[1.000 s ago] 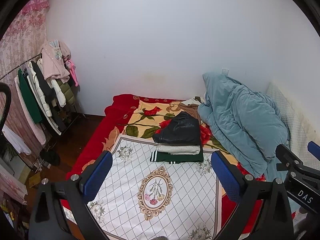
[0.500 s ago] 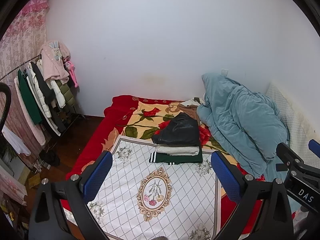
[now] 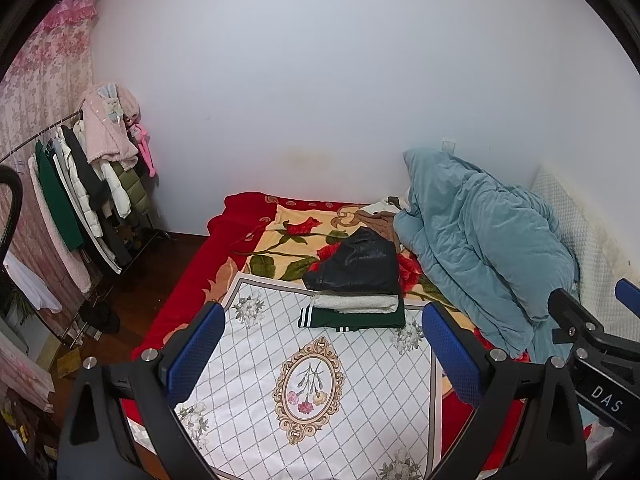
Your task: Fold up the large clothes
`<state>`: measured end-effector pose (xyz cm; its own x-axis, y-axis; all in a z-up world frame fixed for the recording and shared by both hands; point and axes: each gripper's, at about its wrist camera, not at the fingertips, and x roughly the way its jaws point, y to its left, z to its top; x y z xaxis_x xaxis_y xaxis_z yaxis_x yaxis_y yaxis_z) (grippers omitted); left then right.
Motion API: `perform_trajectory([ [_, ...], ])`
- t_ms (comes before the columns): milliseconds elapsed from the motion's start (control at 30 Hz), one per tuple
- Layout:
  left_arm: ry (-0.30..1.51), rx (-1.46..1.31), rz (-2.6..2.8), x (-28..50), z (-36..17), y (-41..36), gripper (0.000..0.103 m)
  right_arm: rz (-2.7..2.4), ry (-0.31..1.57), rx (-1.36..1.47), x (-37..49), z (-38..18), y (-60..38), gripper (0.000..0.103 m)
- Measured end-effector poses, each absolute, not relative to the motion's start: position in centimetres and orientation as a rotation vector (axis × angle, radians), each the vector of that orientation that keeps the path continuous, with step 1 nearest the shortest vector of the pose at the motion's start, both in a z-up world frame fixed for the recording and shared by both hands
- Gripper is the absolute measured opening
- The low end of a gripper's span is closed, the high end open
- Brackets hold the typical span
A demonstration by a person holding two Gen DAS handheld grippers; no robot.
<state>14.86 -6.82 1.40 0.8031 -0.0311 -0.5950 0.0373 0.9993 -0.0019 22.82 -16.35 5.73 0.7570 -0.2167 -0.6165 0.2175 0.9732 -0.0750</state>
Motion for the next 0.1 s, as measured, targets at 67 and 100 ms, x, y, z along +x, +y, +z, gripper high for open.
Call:
perform_trajectory([
  [67, 0.633, 0.010, -0.035, 15.02, 1.61, -6.89, 0.101, -0.237, 0.673, -0.002, 22.98, 5.70, -16.38, 0.103],
  [100, 0.633, 0.009, -0.037, 15.15, 1.71, -6.94, 0.101, -0.238, 0.671, -0.002, 22.89, 5.71, -16.31, 0.103],
])
